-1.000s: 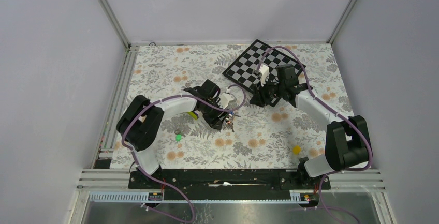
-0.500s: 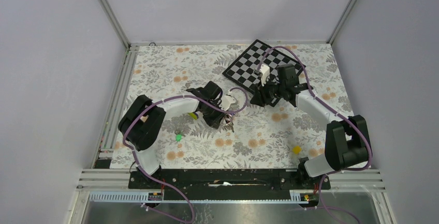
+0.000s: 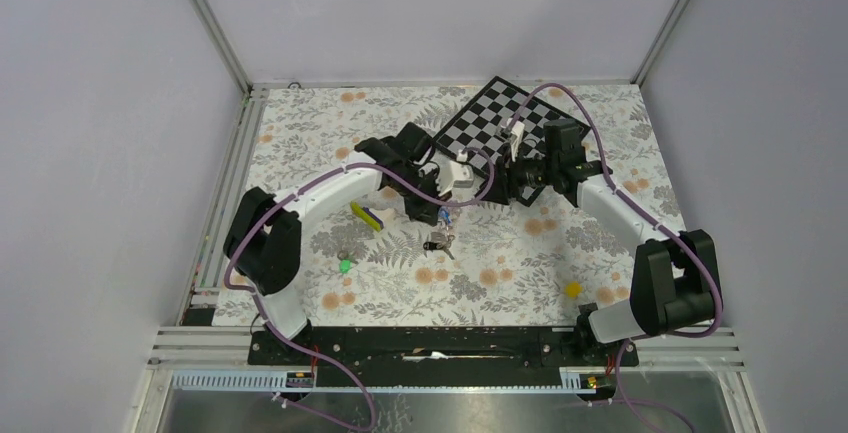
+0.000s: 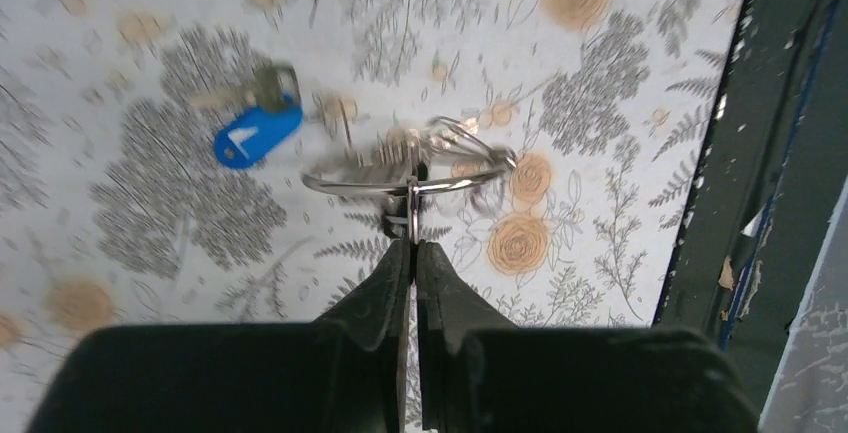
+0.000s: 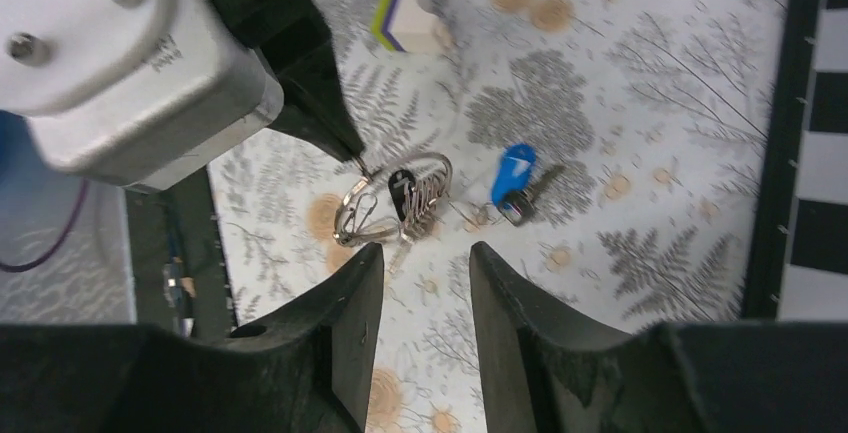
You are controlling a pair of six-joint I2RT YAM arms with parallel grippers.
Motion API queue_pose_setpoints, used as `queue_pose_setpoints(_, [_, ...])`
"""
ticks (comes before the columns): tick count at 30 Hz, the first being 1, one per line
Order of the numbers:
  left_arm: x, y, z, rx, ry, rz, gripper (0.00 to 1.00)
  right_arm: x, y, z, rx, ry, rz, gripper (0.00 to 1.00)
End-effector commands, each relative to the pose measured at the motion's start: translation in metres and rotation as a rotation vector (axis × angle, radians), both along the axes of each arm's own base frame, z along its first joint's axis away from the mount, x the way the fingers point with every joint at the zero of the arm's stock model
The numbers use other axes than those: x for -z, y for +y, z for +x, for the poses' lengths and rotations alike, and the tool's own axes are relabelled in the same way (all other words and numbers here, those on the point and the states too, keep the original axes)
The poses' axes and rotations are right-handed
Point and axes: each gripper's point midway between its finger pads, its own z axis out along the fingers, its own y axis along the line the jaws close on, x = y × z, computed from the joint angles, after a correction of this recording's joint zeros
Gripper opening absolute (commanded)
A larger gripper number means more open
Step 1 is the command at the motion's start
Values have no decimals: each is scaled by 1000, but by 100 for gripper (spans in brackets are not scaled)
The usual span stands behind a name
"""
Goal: Put the keys on the keyring
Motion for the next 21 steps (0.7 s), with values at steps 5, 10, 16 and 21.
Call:
queue_pose_setpoints(5, [-87,-38,1,150,-69,-265,3,-37,29,-37,-222,68,209,51])
queue_pose_setpoints(10, [-97,-44,5,123,-58,-280,1,-30,35,-41,-226,59,177,53])
queue_pose_setpoints(16, [-108,-45,11,73,-82,-282,0,-23,37,-38,-197,103,176,55])
queue_pose_setpoints(21, [-109,-44,11,61,-101,-273,0,-20,39,-36,-175,168,196,53])
